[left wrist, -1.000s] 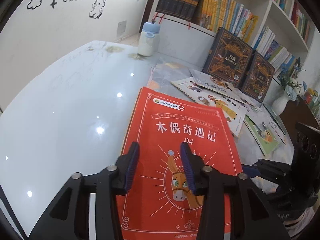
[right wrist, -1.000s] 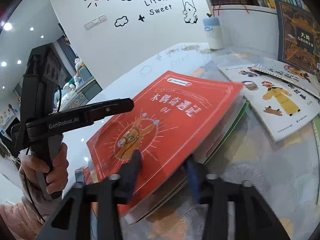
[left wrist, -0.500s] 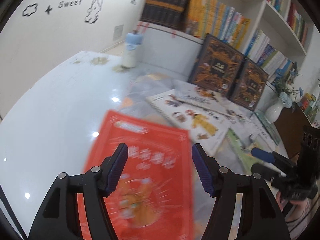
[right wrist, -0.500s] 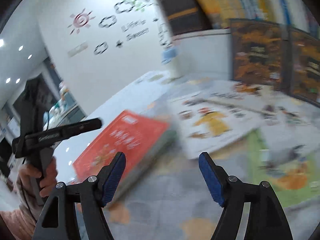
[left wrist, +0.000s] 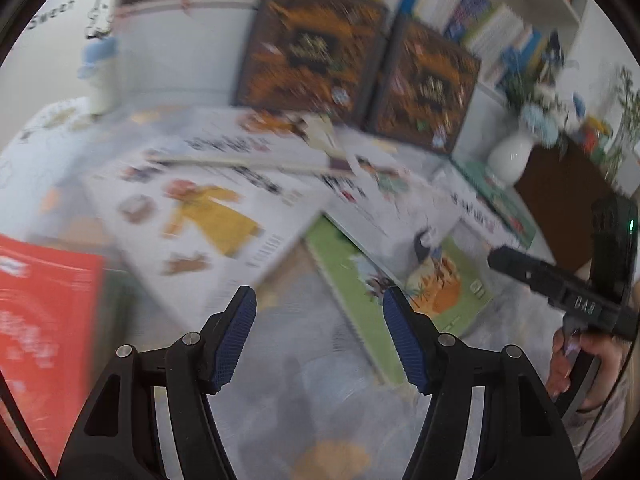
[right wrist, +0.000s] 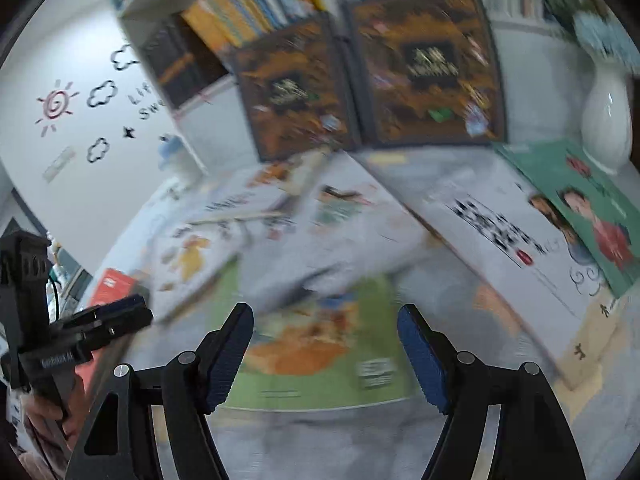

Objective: Organize books

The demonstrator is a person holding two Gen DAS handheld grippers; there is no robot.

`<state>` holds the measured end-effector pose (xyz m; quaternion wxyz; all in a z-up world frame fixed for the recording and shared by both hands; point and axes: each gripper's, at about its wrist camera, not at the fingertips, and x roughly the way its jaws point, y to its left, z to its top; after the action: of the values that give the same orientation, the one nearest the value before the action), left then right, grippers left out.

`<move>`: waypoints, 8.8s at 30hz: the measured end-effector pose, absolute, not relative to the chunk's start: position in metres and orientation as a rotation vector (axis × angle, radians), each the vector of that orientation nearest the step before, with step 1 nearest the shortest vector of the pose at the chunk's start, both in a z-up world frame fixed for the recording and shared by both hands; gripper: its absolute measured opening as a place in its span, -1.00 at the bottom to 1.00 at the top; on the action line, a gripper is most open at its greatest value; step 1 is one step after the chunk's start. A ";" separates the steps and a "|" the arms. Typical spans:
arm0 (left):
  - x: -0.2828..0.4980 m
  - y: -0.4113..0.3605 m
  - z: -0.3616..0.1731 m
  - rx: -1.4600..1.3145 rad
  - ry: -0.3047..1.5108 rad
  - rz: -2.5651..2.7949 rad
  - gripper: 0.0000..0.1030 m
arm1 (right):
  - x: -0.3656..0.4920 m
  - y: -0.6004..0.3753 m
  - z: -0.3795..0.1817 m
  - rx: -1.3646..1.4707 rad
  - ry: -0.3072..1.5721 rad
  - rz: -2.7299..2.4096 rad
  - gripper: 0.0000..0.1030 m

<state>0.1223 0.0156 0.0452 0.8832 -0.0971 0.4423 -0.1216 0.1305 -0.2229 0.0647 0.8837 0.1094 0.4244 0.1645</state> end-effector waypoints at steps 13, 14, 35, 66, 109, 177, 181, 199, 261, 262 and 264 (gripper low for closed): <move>0.145 -0.035 0.011 -0.090 0.992 -0.321 0.18 | 0.159 -0.211 0.029 0.263 1.035 0.448 0.57; 0.143 -0.034 0.011 -0.082 0.993 -0.317 0.18 | 0.158 -0.210 0.029 0.270 1.042 0.453 0.57; 0.012 0.025 0.015 -0.127 1.115 -0.501 0.18 | -0.010 -0.170 0.020 0.338 1.211 0.741 0.51; 0.079 0.068 -0.015 -0.663 1.052 -0.524 -0.19 | 0.049 -0.208 -0.014 0.516 1.000 0.769 -0.62; 0.082 0.040 -0.027 -0.661 1.229 -0.758 -0.40 | 0.071 -0.250 -0.013 0.553 1.086 0.759 -0.63; 0.023 0.139 0.127 -0.187 0.853 -0.310 -0.24 | 0.032 -0.056 0.133 0.128 0.887 0.830 -0.55; 0.025 0.165 0.128 -0.188 0.836 -0.269 -0.23 | 0.039 -0.024 0.141 0.079 0.864 0.857 -0.55; 0.029 0.287 0.069 -0.310 0.910 -0.093 -0.24 | 0.093 0.104 0.074 0.076 1.063 0.990 -0.54; 0.128 0.073 0.012 -0.367 1.094 0.010 0.22 | 0.294 -0.046 0.029 0.133 1.104 0.785 0.40; 0.131 0.071 0.009 -0.363 1.095 0.009 0.23 | 0.298 -0.039 0.023 0.125 1.124 0.794 0.44; 0.133 0.066 0.008 -0.331 1.081 0.021 0.29 | 0.303 -0.029 0.019 0.113 1.124 0.834 0.47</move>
<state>0.1333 0.0659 0.0082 0.8444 -0.1569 0.5121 0.0100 0.3029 -0.0287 0.0188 0.7635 0.0520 0.5169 0.3837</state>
